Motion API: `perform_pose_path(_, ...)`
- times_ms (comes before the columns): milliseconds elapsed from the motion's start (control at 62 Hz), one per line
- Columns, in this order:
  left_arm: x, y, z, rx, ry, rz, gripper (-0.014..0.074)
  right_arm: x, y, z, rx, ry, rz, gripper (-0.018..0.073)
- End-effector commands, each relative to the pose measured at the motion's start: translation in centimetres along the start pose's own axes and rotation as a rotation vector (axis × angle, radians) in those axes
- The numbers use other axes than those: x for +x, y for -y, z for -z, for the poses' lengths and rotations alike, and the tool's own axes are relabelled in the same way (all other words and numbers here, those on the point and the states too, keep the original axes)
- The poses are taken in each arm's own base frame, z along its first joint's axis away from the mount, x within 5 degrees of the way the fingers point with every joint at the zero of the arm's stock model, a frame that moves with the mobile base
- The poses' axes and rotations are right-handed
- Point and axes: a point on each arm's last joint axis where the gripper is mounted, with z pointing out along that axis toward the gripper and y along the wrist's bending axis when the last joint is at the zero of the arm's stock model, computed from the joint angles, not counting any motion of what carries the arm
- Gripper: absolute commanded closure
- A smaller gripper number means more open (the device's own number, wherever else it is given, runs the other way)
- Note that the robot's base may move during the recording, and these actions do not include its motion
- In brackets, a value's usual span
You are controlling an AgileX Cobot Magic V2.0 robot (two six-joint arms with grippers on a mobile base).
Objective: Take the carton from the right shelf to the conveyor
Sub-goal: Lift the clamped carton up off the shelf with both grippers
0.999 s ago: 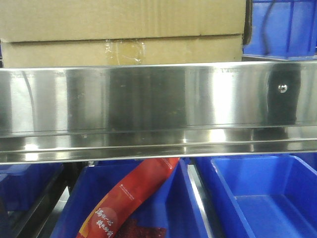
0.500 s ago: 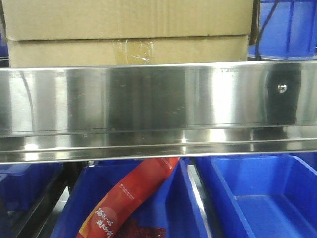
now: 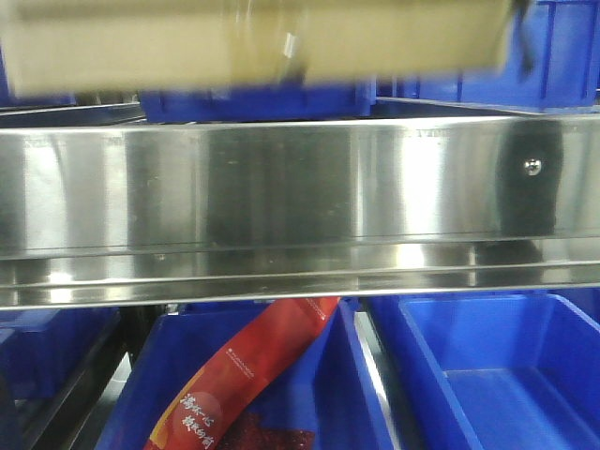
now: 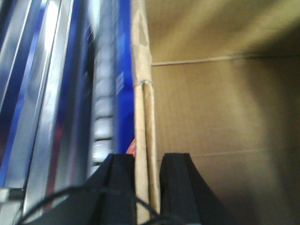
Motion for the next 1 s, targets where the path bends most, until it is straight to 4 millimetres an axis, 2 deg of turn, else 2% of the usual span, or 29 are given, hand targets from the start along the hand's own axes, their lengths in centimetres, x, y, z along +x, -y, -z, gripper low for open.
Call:
perform_pose_path(0, -0.1, -0.4, 2.9, 0.012, 0.076, -0.005, 0.0603, -0.4, 0.2, 3.8, 0.013, 0.104, 0.013, 0.0629)
perform_pose_path(210, 1.9, 0.0, 6.3, 0.07, 0.096, -0.034, 0.0603, 1.3, -0.5, 7.0, -0.008, 0.114, 0.026, 0.0629)
perform_pose_path(484, 5.9, -0.6, 7.9, 0.093, 0.04, -0.027, 0.0604, 6.0, -2.3, 8.9, -0.073, 0.029, 0.07, 0.0629)
perform_pose_path(580, 6.4, -0.9, 8.6, 0.104, 0.046, -0.029, 0.0604, 7.3, -2.5, 9.3, -0.085, 0.011, 0.07, 0.0629)
perform_pose_path(983, 6.5, -1.0, 9.1, 0.114, 0.056, -0.023, 0.0604, 7.6, -2.5, 9.7, -0.087, 0.01, 0.07, 0.0629)
